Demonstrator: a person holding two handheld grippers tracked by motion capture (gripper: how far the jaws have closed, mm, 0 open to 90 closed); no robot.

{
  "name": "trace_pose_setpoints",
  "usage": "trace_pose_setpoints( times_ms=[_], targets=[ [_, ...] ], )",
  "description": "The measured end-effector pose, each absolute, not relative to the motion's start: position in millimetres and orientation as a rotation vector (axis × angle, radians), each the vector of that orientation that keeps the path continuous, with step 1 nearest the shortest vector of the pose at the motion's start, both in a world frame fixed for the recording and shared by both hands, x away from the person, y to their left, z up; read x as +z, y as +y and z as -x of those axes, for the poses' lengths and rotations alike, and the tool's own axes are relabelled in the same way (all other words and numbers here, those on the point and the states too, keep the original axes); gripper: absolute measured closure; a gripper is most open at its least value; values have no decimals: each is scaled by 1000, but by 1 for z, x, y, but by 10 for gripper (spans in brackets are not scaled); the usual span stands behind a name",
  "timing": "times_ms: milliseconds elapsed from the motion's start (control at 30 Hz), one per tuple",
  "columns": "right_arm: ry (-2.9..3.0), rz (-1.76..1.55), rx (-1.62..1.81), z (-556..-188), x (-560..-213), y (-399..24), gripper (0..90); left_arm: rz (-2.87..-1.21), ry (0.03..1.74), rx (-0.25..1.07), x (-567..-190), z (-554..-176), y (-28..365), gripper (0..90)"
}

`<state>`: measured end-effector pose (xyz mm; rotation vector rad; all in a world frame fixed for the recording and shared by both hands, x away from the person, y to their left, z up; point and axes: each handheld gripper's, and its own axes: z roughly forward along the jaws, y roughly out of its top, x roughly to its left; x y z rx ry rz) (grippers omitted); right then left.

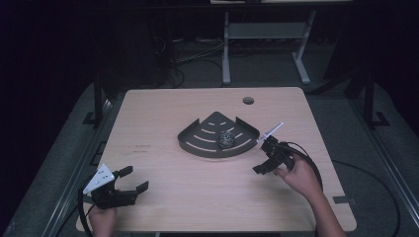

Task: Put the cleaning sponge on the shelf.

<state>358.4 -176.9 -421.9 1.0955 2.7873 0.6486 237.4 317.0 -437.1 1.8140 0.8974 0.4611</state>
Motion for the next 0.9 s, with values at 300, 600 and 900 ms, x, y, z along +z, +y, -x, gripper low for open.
trace_pose_setpoints(
  times_ms=[300, 600, 900],
  targets=[
    [2777, -1094, 663, -351, -422, -181, 183, -1814, 898, 460, -437, -237, 317, 137],
    [2765, -1076, 673, -342, -419, -184, 185, -1813, 902, 460, -438, -237, 317, 137],
    [2765, -1085, 677, -335, -422, -191, 185, -1817, 900, 460, -438, -237, 317, 137]
  ],
)
